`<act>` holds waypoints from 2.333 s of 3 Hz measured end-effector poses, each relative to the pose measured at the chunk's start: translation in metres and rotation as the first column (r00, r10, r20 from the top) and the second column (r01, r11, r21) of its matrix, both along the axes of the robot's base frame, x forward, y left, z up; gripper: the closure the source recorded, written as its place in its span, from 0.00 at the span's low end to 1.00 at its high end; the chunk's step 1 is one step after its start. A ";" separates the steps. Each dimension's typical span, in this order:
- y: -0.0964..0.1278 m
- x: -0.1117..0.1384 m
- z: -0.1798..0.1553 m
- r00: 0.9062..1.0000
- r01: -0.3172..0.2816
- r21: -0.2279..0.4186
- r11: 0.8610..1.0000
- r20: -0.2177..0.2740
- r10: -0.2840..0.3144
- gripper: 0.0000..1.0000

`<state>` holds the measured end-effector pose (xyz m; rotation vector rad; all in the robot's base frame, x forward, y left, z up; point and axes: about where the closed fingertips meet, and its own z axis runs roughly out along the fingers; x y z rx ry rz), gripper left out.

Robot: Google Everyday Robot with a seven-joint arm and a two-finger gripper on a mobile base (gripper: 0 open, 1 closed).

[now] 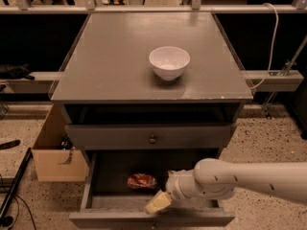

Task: Pick coke can from middle drawer and place on counter

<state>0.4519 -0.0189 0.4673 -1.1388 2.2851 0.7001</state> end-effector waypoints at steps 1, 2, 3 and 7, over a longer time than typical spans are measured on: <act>0.021 0.021 -0.032 0.999 -0.041 -0.026 0.999 -0.017 0.040 0.00; 0.037 0.036 -0.046 0.997 -0.073 -0.045 0.996 -0.019 0.073 0.00; 0.050 0.048 -0.059 0.996 -0.093 -0.052 0.994 -0.012 0.093 0.00; 0.060 0.058 -0.079 0.996 -0.086 -0.046 0.995 0.008 0.087 0.38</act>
Offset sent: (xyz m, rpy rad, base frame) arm 0.0551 0.0546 -0.0612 -0.0694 0.0147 0.1086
